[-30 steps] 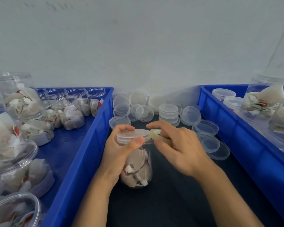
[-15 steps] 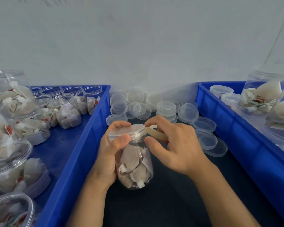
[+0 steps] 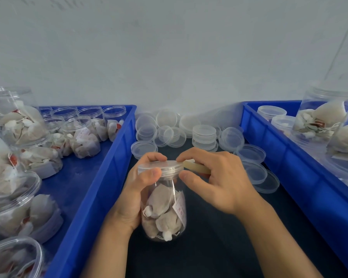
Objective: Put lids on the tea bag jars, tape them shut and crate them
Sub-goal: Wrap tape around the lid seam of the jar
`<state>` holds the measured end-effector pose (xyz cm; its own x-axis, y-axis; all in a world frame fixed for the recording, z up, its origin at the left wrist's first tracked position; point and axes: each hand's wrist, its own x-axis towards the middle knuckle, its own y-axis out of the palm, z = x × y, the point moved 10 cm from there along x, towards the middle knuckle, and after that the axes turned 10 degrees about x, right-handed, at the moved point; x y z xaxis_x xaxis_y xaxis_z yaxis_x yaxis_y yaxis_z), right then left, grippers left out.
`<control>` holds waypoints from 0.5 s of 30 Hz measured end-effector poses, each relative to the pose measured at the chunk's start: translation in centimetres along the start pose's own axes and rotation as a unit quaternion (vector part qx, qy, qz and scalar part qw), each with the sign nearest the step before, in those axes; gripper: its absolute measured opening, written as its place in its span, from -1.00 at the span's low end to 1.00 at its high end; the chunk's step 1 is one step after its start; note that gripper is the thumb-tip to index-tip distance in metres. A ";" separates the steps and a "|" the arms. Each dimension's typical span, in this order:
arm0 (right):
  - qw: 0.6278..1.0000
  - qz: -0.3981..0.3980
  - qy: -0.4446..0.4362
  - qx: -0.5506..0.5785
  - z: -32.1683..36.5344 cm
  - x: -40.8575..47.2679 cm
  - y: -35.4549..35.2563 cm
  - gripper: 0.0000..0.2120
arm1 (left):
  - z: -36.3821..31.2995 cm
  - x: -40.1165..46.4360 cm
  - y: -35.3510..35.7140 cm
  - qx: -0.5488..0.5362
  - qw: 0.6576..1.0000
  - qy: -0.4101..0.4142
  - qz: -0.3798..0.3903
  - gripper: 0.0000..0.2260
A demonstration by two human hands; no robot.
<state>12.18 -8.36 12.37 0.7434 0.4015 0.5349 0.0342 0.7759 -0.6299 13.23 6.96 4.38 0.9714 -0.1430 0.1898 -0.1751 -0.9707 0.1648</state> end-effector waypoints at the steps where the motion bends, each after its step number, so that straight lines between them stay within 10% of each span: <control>1: 1.000 0.004 0.003 0.003 -0.1 0.0 0.1 -0.64 | 0.2 0.1 0.0 -0.005 1.000 -0.006 0.002 -0.33; 15: 0.998 -0.035 0.028 -0.032 -1.6 0.1 0.1 -0.71 | -1.1 -0.1 -1.1 0.233 0.957 0.072 -0.159 -0.46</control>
<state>13.32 -9.04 11.44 0.7740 0.3176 0.5478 0.1294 0.7675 -0.6279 13.11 8.25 5.22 0.9258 0.1688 0.3381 0.2482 -0.9463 -0.2072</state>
